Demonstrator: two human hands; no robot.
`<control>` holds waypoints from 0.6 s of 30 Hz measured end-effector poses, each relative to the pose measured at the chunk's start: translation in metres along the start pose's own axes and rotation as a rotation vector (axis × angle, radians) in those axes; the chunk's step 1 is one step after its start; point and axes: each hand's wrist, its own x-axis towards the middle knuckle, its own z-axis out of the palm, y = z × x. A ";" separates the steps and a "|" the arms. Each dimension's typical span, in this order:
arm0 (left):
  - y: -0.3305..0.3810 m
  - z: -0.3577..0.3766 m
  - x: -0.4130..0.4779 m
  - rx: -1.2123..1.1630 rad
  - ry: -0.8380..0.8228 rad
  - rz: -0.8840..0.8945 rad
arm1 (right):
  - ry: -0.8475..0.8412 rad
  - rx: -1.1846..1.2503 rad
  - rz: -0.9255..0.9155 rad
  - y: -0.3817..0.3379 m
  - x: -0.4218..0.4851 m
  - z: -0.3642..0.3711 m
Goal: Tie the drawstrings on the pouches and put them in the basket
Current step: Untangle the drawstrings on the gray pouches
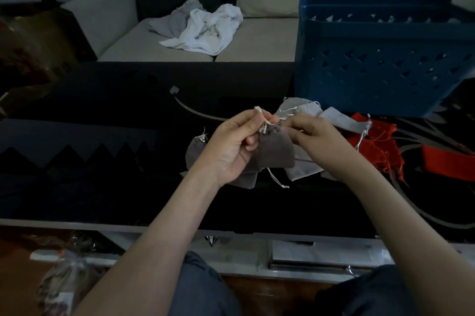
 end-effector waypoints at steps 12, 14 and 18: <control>0.001 0.003 -0.003 0.403 0.079 -0.042 | 0.117 0.336 0.382 -0.011 0.005 0.005; -0.001 0.006 -0.003 0.442 0.133 -0.058 | 0.139 0.383 0.432 -0.013 0.007 0.007; -0.007 0.010 -0.001 0.493 0.193 -0.076 | 0.121 0.587 0.345 -0.013 0.003 0.008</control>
